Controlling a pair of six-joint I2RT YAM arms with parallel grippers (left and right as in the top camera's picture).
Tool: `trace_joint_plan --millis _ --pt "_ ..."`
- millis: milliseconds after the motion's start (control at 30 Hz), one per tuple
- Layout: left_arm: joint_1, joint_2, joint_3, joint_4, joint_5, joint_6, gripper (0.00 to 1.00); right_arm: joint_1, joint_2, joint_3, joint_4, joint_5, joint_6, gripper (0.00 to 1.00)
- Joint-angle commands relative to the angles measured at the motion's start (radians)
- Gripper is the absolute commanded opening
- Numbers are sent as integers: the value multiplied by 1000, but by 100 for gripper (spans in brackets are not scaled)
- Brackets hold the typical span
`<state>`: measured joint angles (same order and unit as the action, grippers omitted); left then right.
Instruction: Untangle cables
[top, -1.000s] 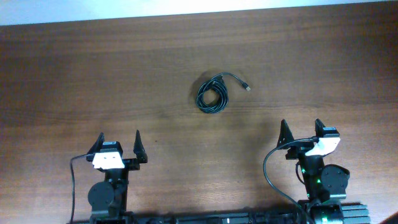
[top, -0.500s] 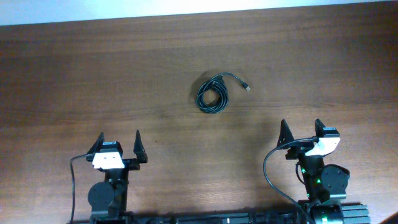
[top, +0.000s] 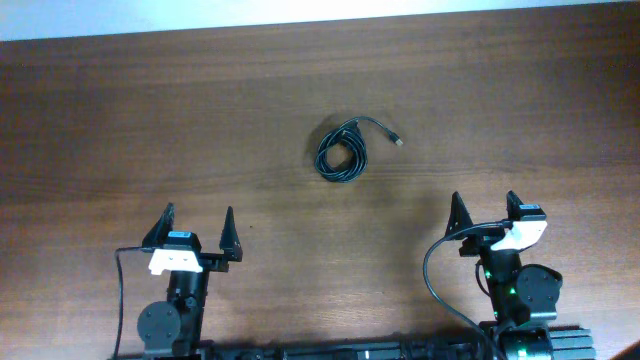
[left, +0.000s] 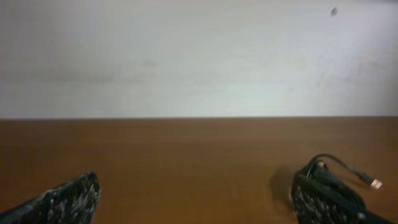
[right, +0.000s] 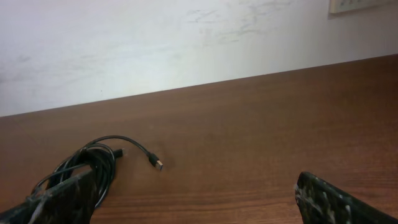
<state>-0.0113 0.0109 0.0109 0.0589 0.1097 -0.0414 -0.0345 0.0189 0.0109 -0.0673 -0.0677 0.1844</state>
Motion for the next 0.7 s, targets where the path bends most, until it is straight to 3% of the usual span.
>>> trace_joint_plan --millis 0,367,533,667 --pt "-6 -5 1 51 33 5 99 9 3 -5 -7 17 8 99" --pt "-6 26 98 68 89 5 99 9 3 -5 -7 17 8 99" --pt "-6 216 220 68 91 5 99 9 3 -5 -7 17 8 99" --pt "-6 476 455 -35 244 4 99 9 3 -5 -7 17 8 99"
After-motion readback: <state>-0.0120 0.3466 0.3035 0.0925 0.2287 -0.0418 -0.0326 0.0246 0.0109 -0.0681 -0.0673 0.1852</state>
